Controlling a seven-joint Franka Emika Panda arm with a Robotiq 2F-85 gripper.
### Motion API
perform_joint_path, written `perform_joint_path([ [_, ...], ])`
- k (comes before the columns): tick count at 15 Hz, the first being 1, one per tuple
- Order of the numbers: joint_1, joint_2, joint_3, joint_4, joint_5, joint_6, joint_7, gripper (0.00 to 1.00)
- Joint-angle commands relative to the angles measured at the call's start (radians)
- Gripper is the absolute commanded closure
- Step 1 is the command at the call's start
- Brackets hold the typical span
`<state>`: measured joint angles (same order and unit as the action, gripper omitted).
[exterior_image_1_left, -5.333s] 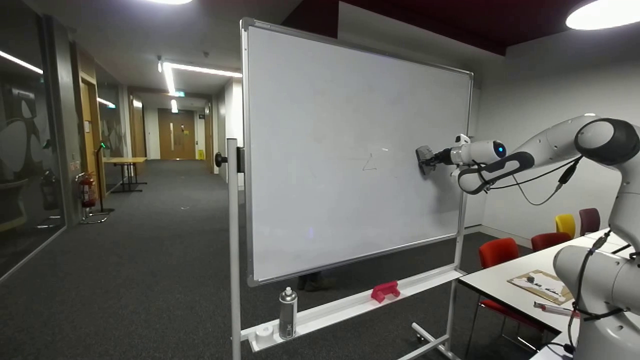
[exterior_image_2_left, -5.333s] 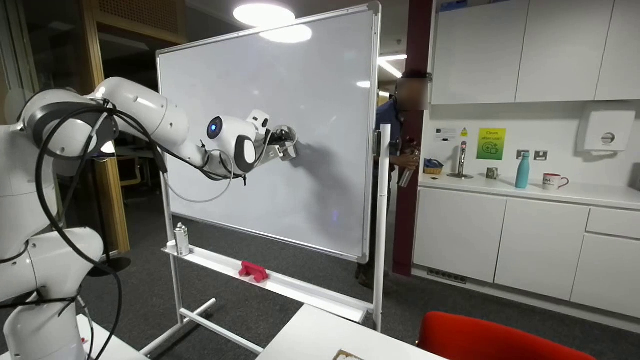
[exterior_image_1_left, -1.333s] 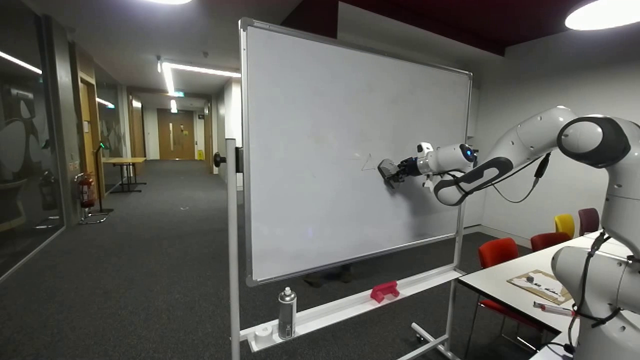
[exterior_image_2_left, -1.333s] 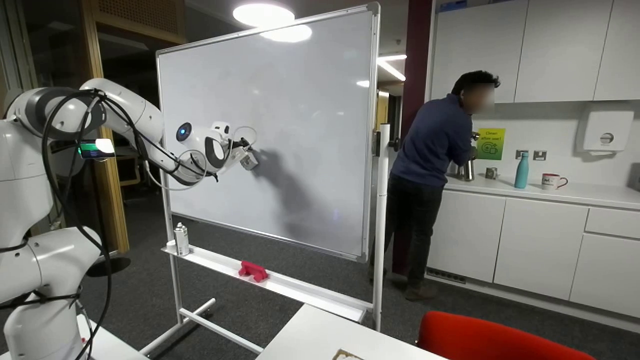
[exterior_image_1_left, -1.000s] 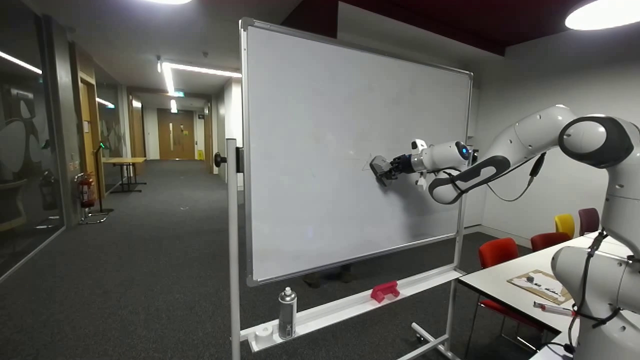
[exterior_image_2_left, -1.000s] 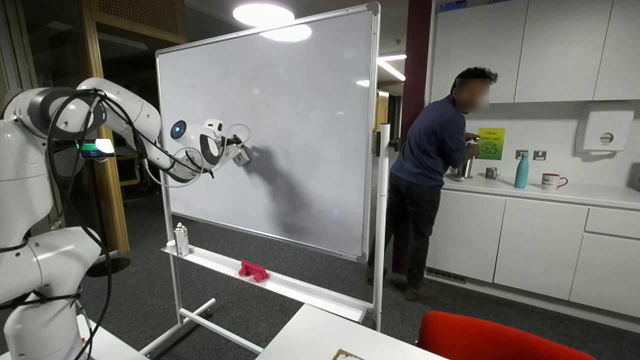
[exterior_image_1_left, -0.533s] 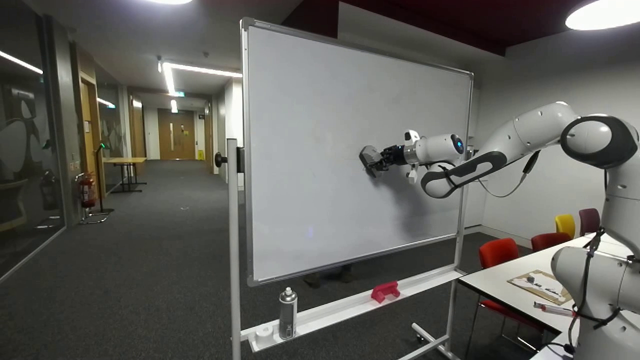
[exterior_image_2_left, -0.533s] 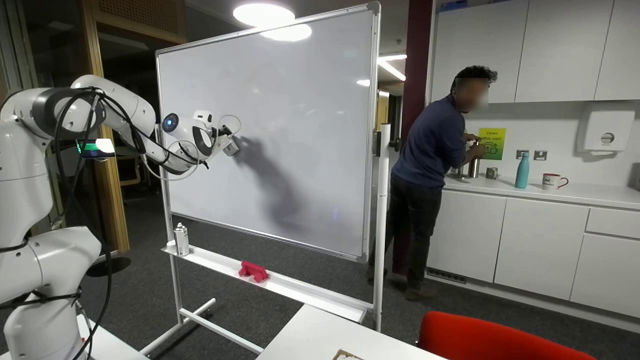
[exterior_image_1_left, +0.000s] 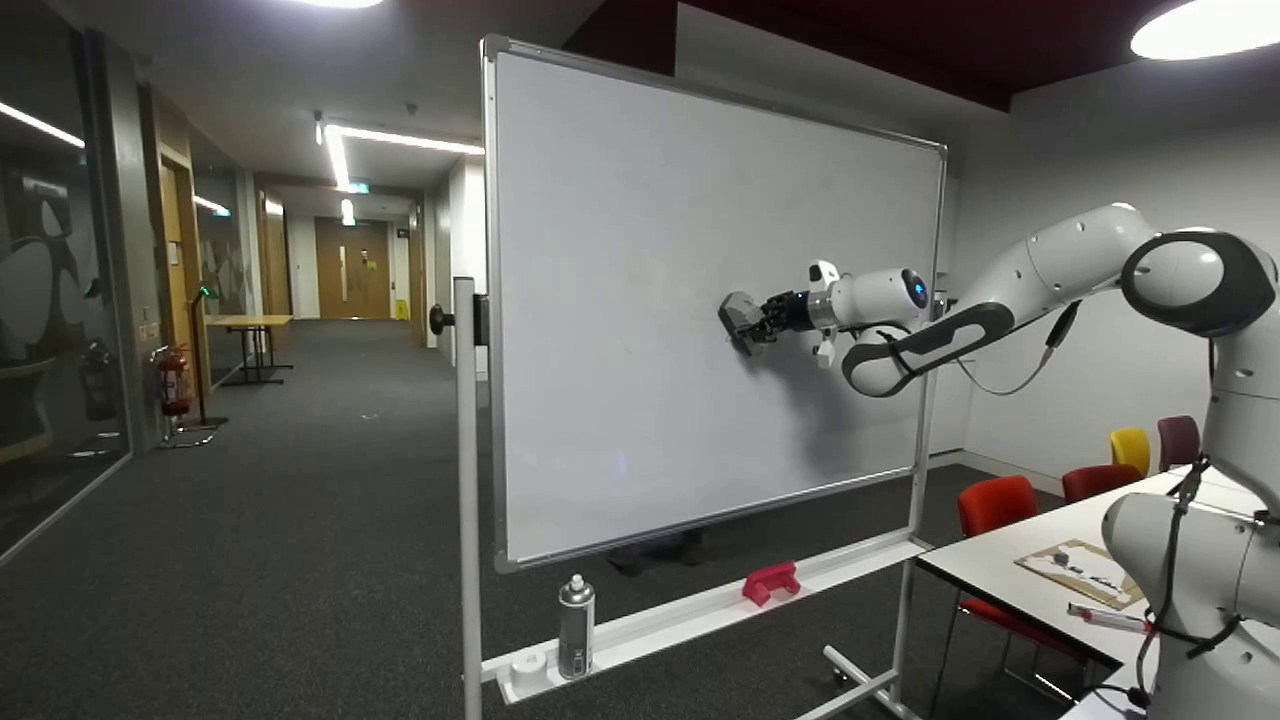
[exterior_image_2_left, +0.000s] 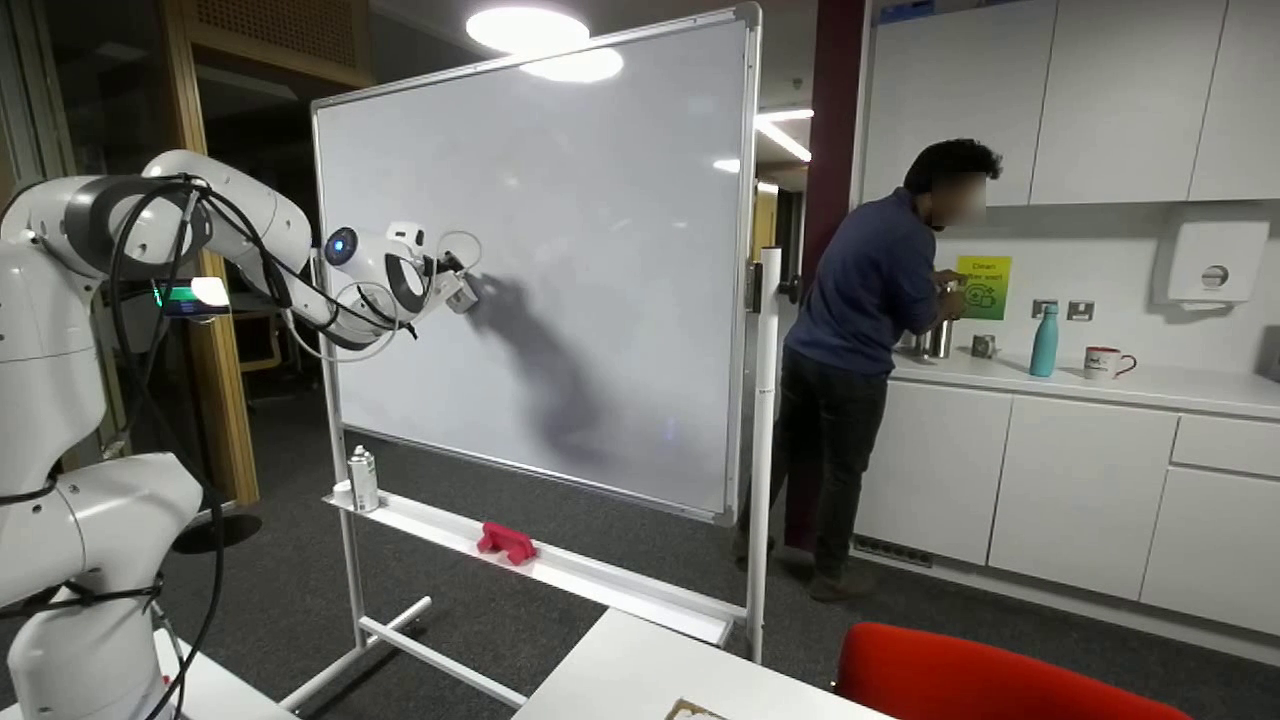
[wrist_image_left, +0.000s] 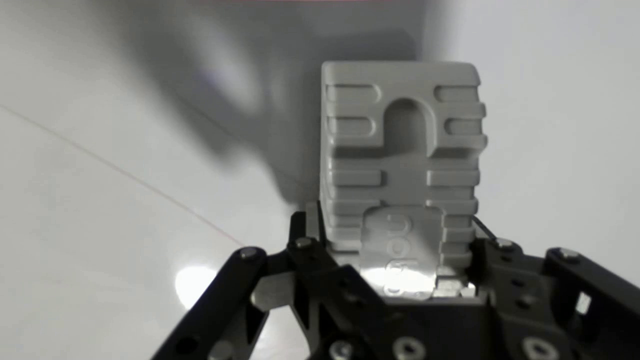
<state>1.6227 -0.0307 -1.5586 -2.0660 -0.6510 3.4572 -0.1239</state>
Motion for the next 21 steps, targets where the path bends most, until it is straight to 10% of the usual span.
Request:
perform_joint_path([
  [1, 0.010, 0.012, 0.007, -0.007, -0.001, 0.000, -0.010, 0.65],
  [4, 0.033, 0.055, 0.024, -0.046, 0.001, -0.001, -0.019, 0.65],
  [5, -0.132, 0.064, 0.218, -0.071, 0.038, -0.009, -0.065, 0.65],
  [7, -0.211, 0.098, 0.343, -0.104, 0.052, -0.007, -0.092, 0.65],
  [8, -0.098, 0.122, 0.238, -0.106, 0.007, -0.004, -0.052, 0.65],
  [12, -0.138, 0.174, 0.283, -0.089, -0.004, -0.006, -0.066, 0.65],
  [21, -0.167, 0.121, 0.164, 0.036, 0.103, -0.002, -0.079, 0.65],
])
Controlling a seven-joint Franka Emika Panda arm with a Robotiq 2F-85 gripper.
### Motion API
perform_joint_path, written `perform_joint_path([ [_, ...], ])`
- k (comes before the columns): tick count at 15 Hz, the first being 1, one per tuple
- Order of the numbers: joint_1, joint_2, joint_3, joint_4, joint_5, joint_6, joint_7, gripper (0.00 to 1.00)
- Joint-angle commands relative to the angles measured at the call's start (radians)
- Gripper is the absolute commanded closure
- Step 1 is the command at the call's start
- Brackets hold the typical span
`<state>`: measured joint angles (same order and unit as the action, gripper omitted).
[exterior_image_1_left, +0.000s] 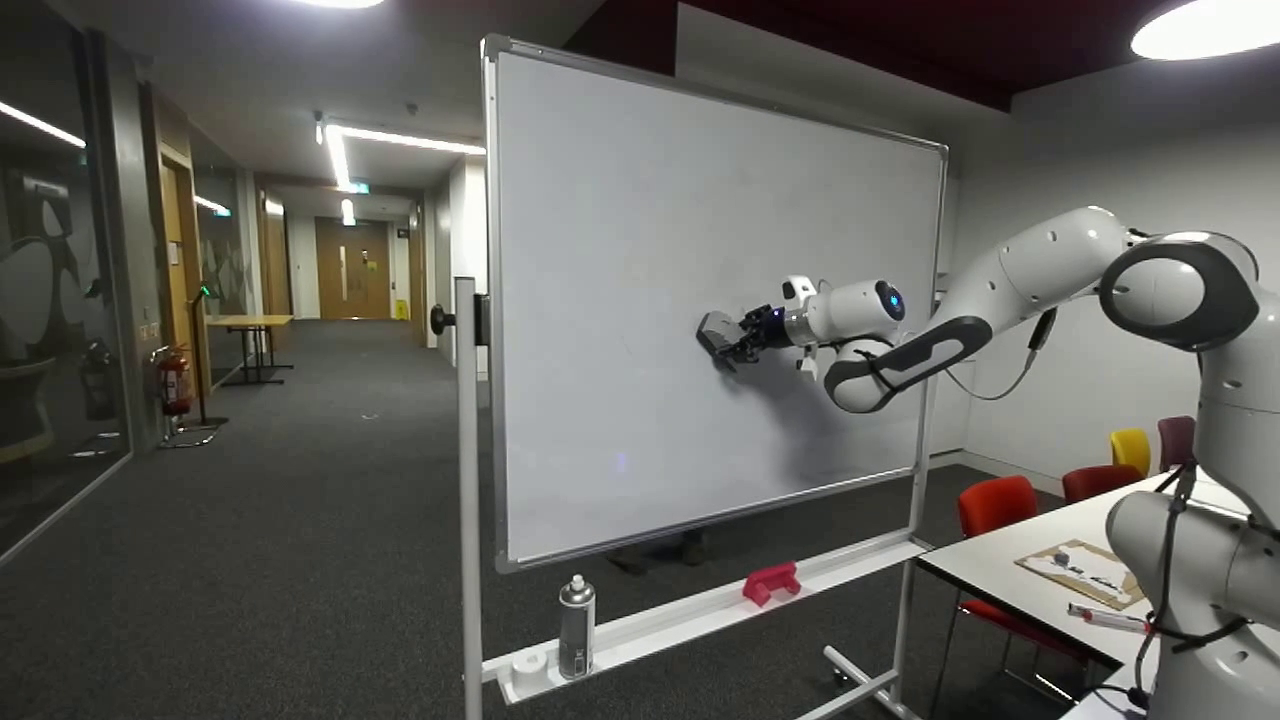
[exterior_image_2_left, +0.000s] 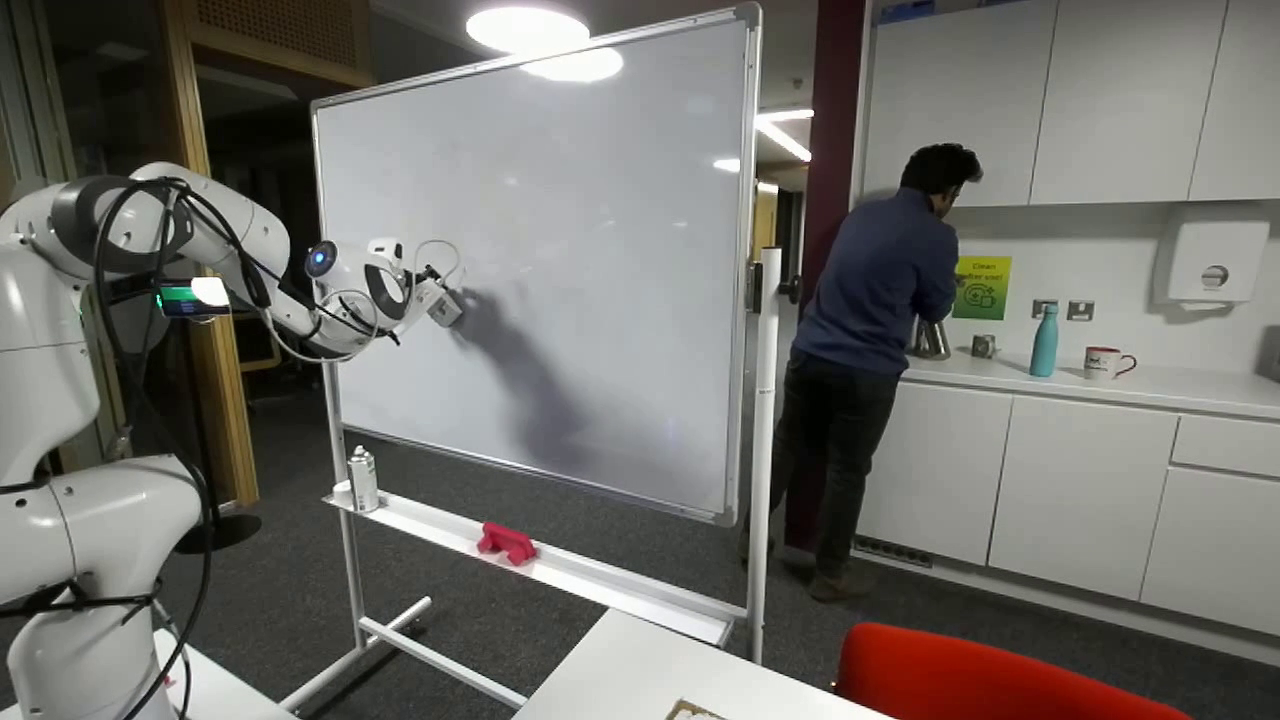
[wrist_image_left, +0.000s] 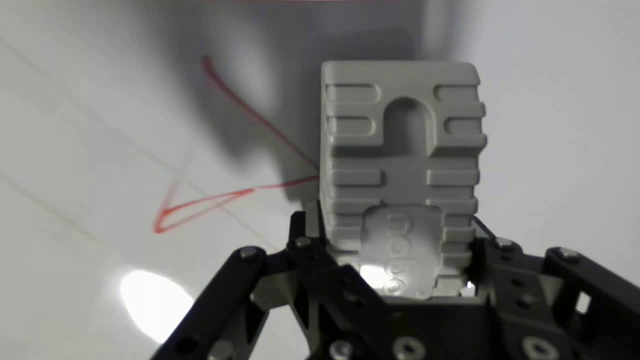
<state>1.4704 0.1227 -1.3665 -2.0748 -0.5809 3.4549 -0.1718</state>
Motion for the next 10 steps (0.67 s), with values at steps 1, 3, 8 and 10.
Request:
perform_joint_path([
  [1, -0.016, -0.036, -0.046, 0.062, 0.044, 0.000, -0.034, 0.65],
  [3, -0.013, -0.057, -0.071, 0.085, 0.054, 0.001, -0.037, 0.65],
  [8, -0.005, -0.118, -0.076, 0.130, 0.065, 0.002, -0.042, 0.65],
  [10, -0.008, -0.135, -0.066, 0.144, 0.062, 0.002, -0.047, 0.65],
])
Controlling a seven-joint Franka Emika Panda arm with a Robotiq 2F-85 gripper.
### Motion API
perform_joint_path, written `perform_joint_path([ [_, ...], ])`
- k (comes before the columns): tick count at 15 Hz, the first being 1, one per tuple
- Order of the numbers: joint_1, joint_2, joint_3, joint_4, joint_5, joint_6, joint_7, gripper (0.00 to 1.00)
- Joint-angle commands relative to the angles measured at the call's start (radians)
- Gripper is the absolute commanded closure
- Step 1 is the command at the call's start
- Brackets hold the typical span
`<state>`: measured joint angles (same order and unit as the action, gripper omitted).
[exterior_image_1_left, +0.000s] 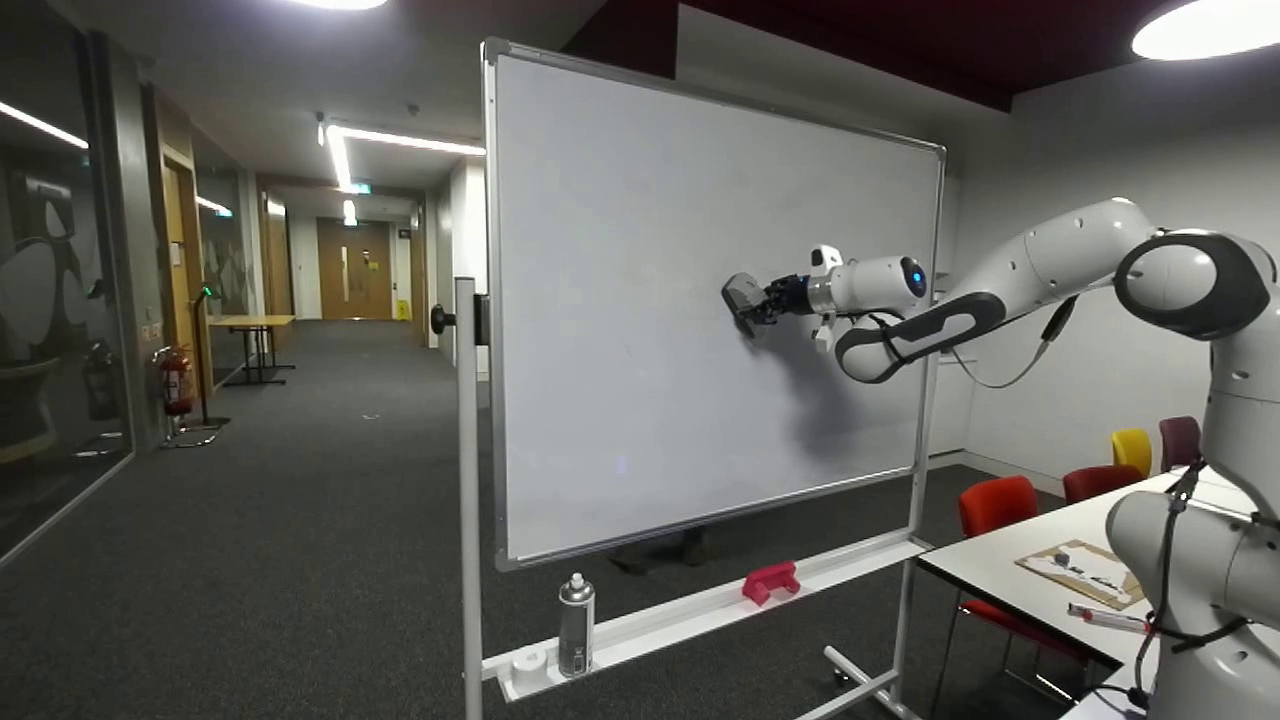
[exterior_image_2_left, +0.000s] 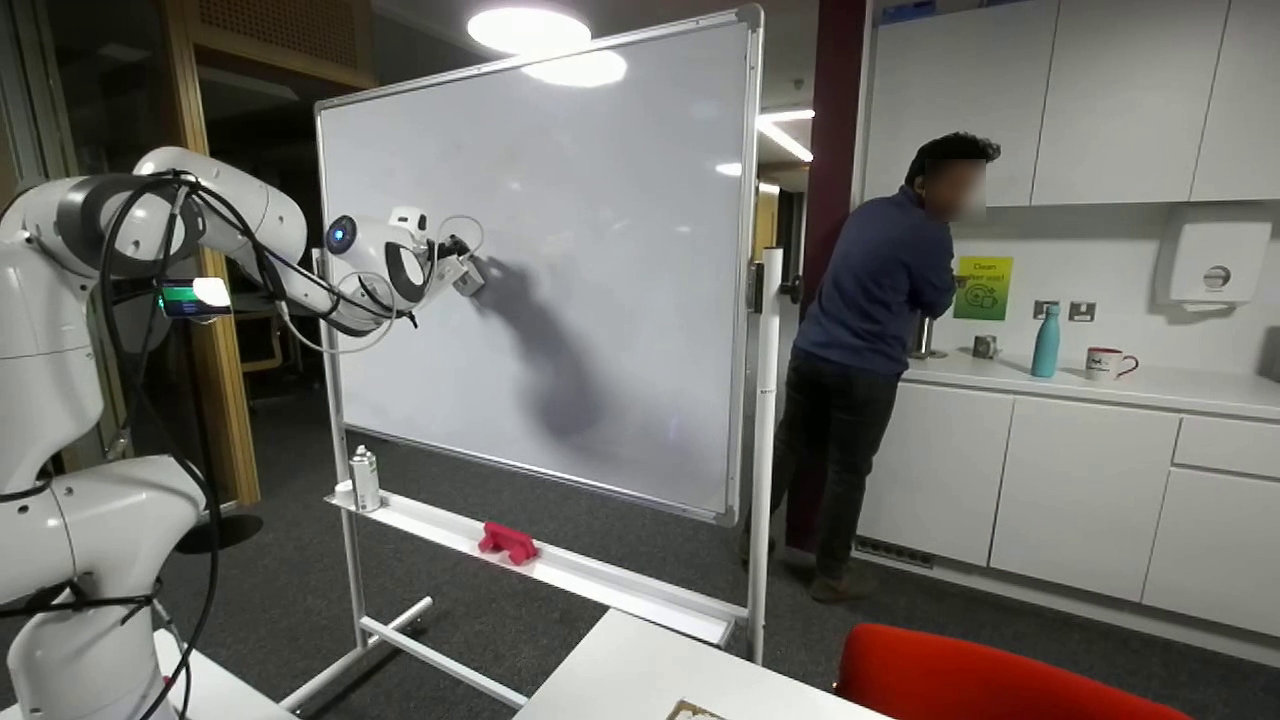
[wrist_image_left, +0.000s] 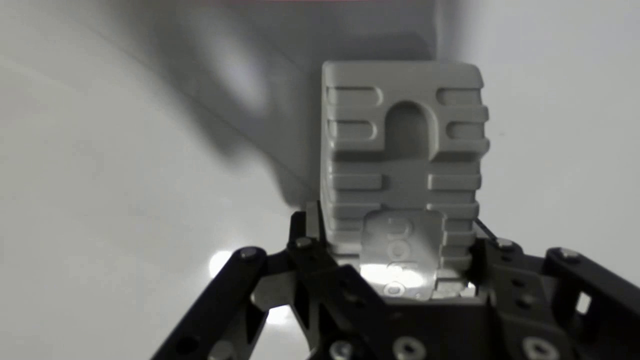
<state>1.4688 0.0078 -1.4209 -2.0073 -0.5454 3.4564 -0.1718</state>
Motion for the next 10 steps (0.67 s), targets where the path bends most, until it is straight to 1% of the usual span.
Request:
perform_joint_path([
  [1, -0.200, -0.036, 0.193, 0.076, 0.037, -0.004, -0.069, 0.65],
  [2, -0.043, -0.034, 0.038, 0.078, 0.021, 0.000, -0.058, 0.65],
  [3, -0.072, -0.040, 0.075, 0.068, 0.017, 0.000, -0.067, 0.65],
  [10, -0.055, -0.005, 0.088, 0.004, 0.018, 0.000, -0.121, 0.65],
])
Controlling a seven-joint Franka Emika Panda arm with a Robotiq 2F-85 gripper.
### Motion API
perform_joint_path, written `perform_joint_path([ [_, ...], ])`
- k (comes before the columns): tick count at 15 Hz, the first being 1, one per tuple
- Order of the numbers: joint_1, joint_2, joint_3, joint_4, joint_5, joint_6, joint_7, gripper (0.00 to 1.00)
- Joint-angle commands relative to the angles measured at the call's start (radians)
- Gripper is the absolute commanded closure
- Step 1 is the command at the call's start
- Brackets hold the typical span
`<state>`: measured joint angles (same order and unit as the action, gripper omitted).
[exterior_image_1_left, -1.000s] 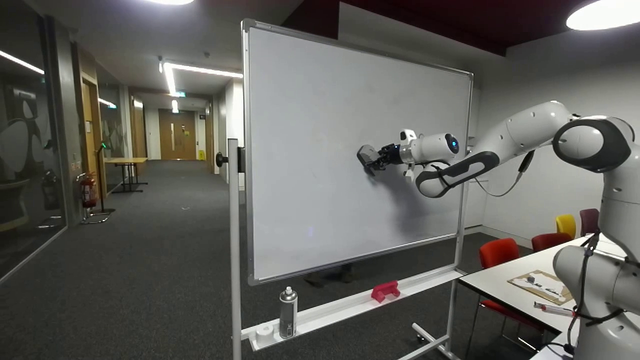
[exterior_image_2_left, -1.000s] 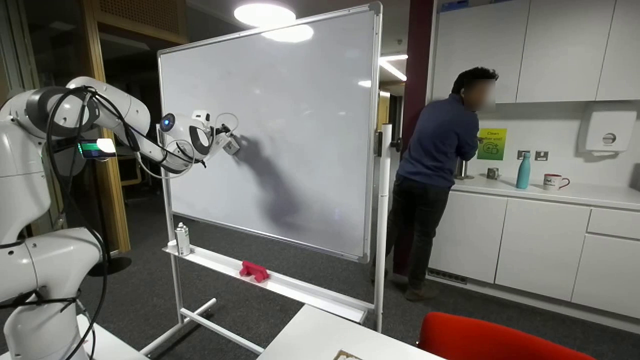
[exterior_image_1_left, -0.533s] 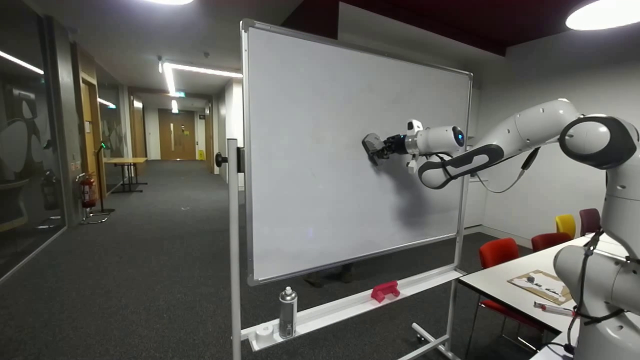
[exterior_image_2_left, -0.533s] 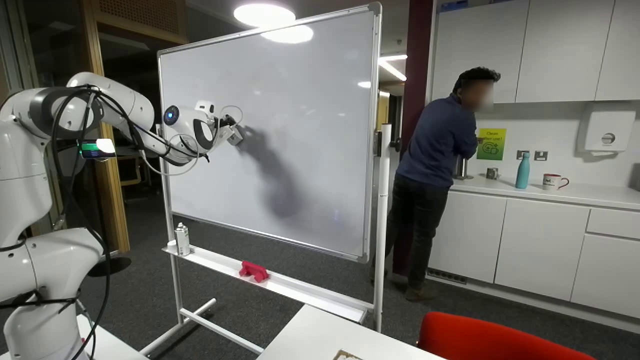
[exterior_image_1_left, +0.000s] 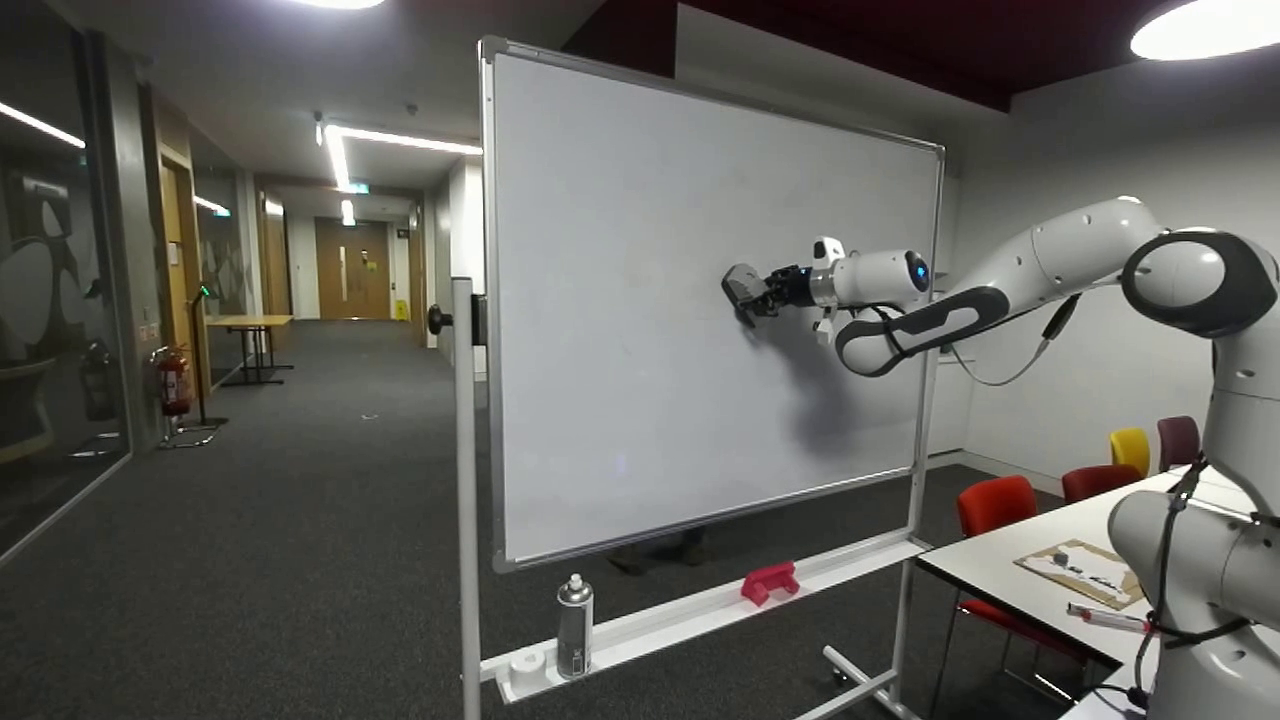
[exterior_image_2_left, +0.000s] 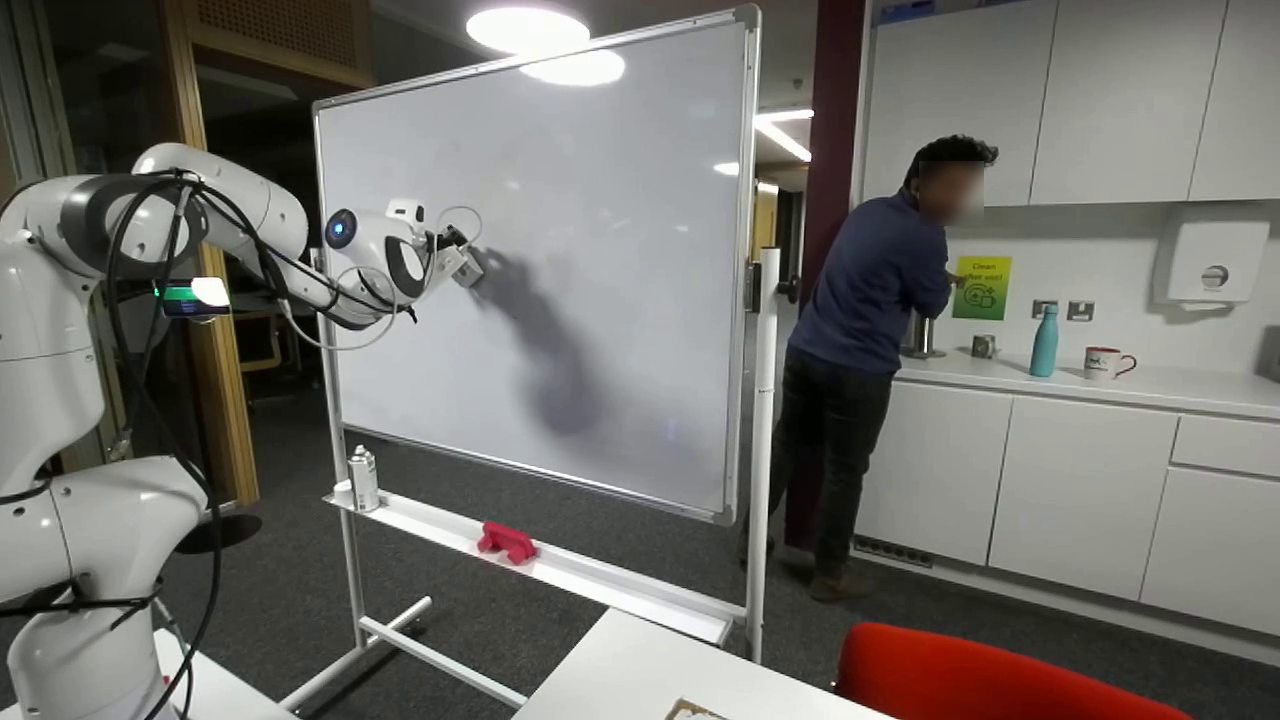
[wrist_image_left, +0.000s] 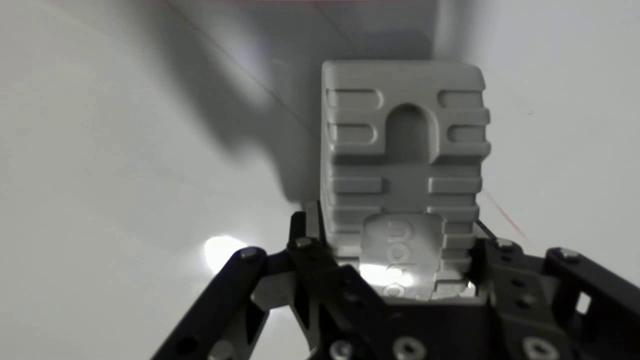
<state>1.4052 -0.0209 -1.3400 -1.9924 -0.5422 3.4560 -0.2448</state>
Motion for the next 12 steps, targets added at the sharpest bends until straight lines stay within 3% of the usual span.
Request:
perform_joint_path([
  [1, 0.013, 0.028, 0.009, -0.020, 0.016, 0.000, -0.057, 0.65],
  [4, 0.026, 0.049, 0.017, -0.063, 0.018, -0.002, -0.086, 0.65],
  [5, -0.162, 0.056, 0.213, -0.080, 0.016, -0.007, -0.088, 0.65],
  [6, -0.205, 0.087, 0.254, -0.116, 0.029, 0.033, -0.089, 0.65],
  [7, -0.080, 0.106, 0.135, -0.128, 0.018, 0.040, -0.075, 0.65],
  [8, -0.105, 0.092, 0.180, -0.123, 0.018, -0.003, -0.091, 0.65],
  [12, -0.115, 0.141, 0.198, -0.142, 0.020, 0.011, -0.076, 0.65],
])
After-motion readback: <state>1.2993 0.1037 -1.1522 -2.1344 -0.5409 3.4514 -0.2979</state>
